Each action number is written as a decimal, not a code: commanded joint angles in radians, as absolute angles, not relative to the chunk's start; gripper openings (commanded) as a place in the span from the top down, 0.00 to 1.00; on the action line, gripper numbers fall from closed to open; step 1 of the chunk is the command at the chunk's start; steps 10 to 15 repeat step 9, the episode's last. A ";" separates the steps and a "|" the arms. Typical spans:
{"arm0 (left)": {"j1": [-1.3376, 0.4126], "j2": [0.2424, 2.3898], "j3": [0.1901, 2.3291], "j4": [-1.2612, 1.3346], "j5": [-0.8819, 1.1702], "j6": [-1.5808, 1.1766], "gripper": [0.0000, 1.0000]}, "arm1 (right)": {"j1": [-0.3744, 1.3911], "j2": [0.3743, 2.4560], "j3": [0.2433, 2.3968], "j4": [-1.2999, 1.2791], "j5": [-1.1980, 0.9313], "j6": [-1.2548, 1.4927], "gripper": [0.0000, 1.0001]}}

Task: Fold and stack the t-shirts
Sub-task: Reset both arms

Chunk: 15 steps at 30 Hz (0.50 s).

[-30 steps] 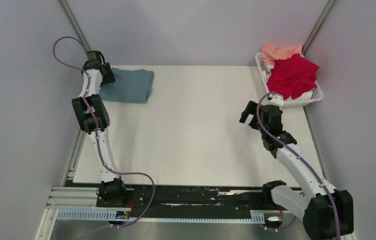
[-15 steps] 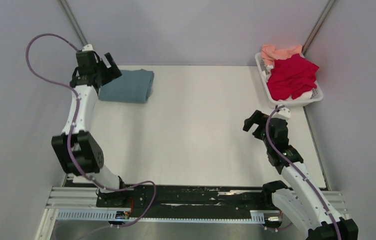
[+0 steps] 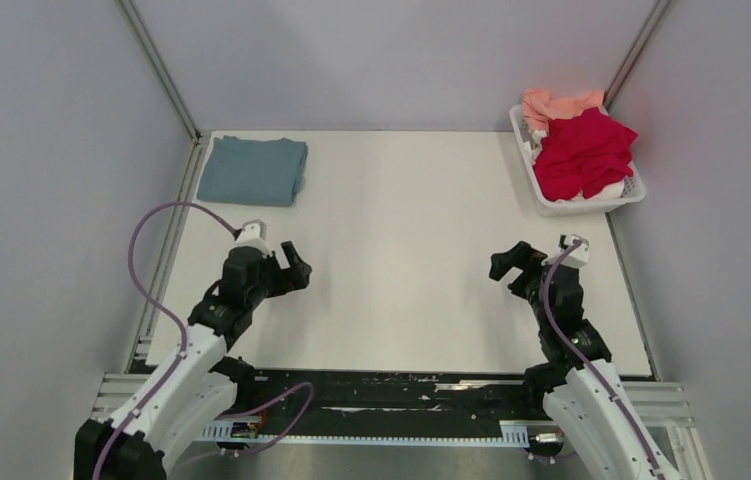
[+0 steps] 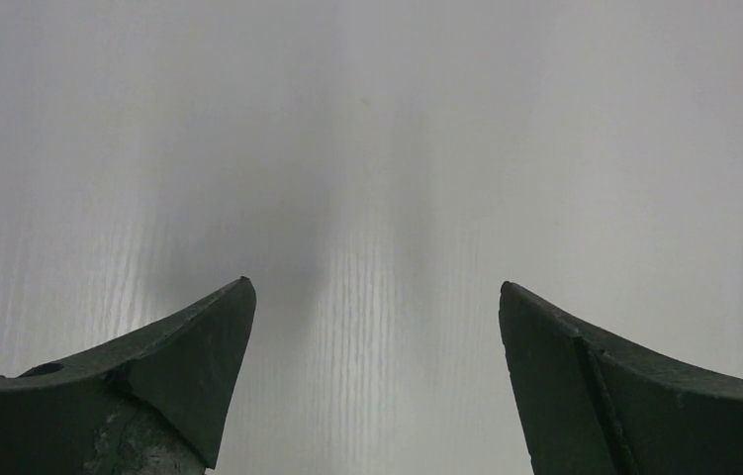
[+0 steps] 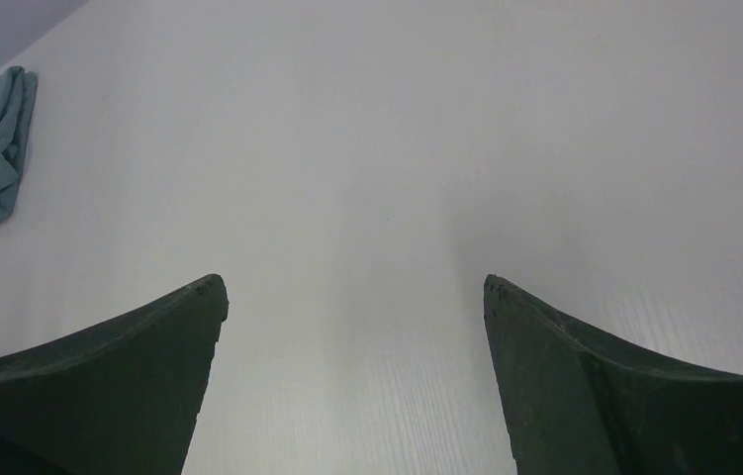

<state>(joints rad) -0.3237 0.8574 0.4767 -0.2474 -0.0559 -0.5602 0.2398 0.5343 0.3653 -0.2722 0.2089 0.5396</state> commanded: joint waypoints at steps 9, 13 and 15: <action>-0.331 0.424 0.303 -0.110 -0.099 -0.589 0.00 | 0.242 0.245 0.296 -0.257 0.201 0.549 0.00; -0.331 0.424 0.303 -0.110 -0.099 -0.589 0.00 | 0.242 0.245 0.296 -0.257 0.201 0.549 0.00; -0.331 0.424 0.303 -0.110 -0.099 -0.589 0.00 | 0.242 0.245 0.296 -0.257 0.201 0.549 0.00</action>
